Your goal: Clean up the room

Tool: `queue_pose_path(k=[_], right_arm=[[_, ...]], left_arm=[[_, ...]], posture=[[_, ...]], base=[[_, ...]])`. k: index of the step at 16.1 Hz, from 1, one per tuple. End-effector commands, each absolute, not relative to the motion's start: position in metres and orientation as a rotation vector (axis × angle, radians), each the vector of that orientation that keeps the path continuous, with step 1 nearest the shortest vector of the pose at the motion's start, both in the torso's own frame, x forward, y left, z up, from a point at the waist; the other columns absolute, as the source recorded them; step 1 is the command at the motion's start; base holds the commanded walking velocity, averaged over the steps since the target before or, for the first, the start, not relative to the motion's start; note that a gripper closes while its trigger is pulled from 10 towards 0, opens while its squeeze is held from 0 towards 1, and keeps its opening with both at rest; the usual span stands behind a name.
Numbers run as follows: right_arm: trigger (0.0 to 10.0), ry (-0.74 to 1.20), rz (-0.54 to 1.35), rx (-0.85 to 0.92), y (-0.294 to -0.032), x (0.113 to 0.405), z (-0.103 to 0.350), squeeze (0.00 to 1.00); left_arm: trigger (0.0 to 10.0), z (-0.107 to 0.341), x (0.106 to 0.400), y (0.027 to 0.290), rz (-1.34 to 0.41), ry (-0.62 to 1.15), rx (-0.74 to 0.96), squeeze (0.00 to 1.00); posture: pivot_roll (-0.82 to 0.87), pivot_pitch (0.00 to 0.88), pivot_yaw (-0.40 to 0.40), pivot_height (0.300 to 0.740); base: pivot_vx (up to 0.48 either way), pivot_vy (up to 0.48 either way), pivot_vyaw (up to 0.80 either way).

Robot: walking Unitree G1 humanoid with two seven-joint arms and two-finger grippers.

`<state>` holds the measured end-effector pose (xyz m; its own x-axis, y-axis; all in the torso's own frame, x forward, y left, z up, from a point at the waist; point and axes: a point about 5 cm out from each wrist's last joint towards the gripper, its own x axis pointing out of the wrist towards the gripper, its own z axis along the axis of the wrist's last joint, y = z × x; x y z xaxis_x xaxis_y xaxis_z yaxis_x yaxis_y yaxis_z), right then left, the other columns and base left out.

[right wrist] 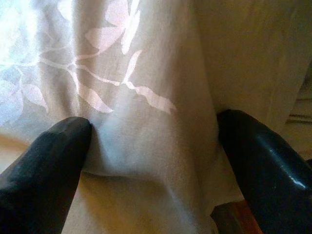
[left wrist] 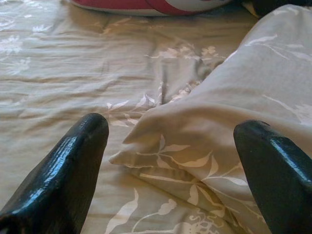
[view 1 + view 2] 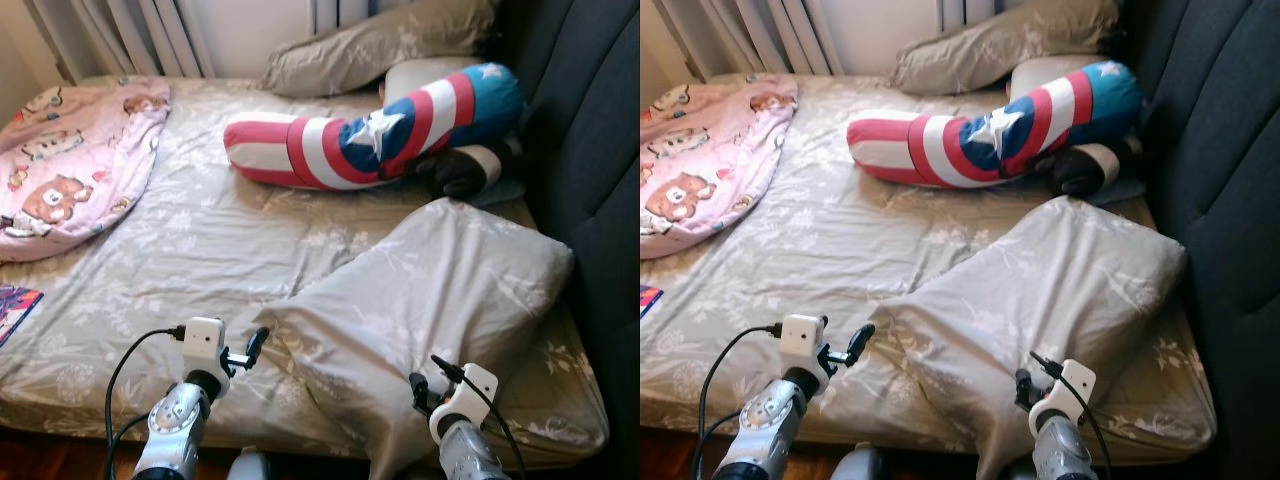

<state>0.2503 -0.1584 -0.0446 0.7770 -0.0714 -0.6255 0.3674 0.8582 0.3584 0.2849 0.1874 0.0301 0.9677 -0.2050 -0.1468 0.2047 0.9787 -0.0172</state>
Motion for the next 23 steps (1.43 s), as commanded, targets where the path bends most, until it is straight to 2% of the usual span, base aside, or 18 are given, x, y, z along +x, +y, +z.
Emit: queue_pose_path(k=[1, 8, 15, 16, 17, 23], right_arm=[[10.0, 0.692, -0.239, 0.483, -0.153, 0.241, -0.052, 0.0], [10.0, 0.707, -0.194, 0.491, -0.136, 0.234, -0.056, 0.0], [10.0, 0.687, -0.217, 0.476, -0.143, 0.236, -0.055, 0.0], [2.9, 0.681, -0.216, 0.478, -0.143, 0.236, -0.055, 0.0], [0.0, 0.675, -0.208, 0.484, -0.142, 0.236, -0.054, 0.0], [0.0, 0.667, -0.177, 0.486, -0.136, 0.237, -0.053, 0.0]], left_arm=[[10.0, 0.03, 0.283, 0.189, -0.223, 0.157, 0.011, 0.0], [10.0, 0.055, 0.279, 0.19, -0.287, 0.071, 0.103, 0.0], [10.0, 0.078, 0.274, 0.203, -0.28, 0.043, 0.154, 0.0], [10.0, 0.08, 0.271, 0.204, -0.283, 0.048, 0.158, 0.0], [10.0, 0.08, 0.27, 0.204, -0.284, 0.05, 0.159, 0.0], [10.0, 0.086, 0.274, 0.205, -0.244, 0.054, 0.141, 0.0]], posture=[[0.09, 0.156, 0.044, 0.661], [0.13, 0.188, 0.066, 0.661], [0.16, 0.258, 0.086, 0.661], [0.17, 0.266, 0.088, 0.661], [0.17, 0.271, 0.09, 0.661], [0.15, 0.266, 0.093, 0.661]], base=[[0.0, 0.0, 0.0], [0.0, 0.0, 0.0], [0.0, 0.0, 0.0], [0.0, 0.0, 0.0], [0.0, 0.0, 0.0], [0.0, 0.0, 0.0]])
